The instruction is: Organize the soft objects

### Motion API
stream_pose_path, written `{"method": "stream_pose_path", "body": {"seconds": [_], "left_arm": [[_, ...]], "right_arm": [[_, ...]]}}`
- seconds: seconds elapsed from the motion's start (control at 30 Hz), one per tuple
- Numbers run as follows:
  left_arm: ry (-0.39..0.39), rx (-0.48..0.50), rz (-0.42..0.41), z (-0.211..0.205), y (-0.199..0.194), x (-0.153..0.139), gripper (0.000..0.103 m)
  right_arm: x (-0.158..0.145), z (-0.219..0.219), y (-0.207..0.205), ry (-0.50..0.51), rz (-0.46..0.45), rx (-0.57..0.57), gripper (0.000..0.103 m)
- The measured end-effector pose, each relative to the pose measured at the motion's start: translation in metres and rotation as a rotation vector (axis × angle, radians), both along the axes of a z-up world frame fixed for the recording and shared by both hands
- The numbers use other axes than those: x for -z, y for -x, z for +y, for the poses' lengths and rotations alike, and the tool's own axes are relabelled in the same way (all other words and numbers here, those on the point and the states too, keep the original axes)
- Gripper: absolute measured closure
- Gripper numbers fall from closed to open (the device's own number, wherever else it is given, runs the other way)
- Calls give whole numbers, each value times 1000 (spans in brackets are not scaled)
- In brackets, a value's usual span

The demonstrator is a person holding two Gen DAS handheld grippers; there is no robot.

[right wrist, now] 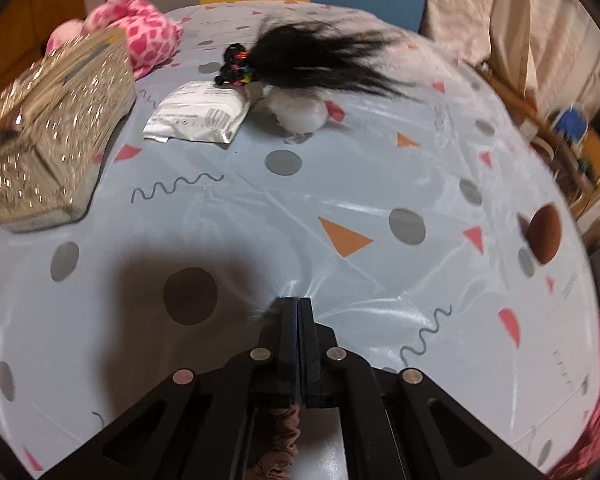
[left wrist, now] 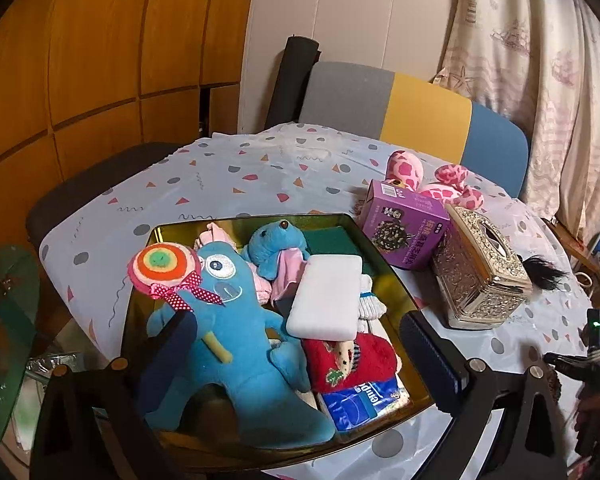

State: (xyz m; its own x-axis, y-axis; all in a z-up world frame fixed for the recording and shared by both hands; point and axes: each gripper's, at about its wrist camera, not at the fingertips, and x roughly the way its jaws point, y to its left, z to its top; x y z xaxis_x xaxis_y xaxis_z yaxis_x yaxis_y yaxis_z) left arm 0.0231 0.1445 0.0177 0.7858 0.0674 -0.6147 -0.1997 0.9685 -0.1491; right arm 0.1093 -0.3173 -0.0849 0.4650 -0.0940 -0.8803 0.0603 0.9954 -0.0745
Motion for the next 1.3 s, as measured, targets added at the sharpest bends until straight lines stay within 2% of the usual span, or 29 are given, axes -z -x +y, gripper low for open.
{"method": "stream_pose_path", "body": {"seconds": [0.1,0.13,0.27,0.33,0.43,0.5,0.53,0.6,0.63,0.7,0.73,0.8,0.9,1.17,1.3], "left_arm": [[13,13,6,-1,0,2,1],[8,14,8,-2,-1,3,1],[3,25,16,-7,-5,4,1],[0,34,21,-9,-7,5,1],[3,43,31,-12,-11,6,1],[8,44,42,-12,-14,6,1],[12,42,46,-11,-15,6,1],[17,34,55,-9,-17,7,1],[23,31,61,-8,-18,7,1],[28,27,66,-7,-20,7,1],[27,26,67,-7,-21,7,1],[24,27,65,-8,-22,7,1],[30,34,62,-9,-23,8,1],[46,44,32,-9,-11,2,1],[51,38,7,-3,1,-4,1]], "right_arm": [[-8,-3,-5,-39,2,-3,102],[-15,-4,-9,-51,-20,-9,98],[-54,-8,-41,-121,-117,-17,66],[-76,-2,-65,-98,-166,-46,62],[-100,15,-102,-31,-191,-135,56],[-102,32,-129,56,-164,-212,45],[-94,41,-146,102,-106,-259,38],[-77,48,-165,146,-23,-300,38],[-64,51,-177,203,37,-302,41],[-51,53,-186,254,88,-293,79],[-46,53,-188,266,109,-289,102],[-49,52,-184,264,100,-286,101],[-67,50,-169,248,29,-267,102],[-144,76,-112,238,-178,-296,103],[-174,88,-83,195,-261,-304,103]]}}
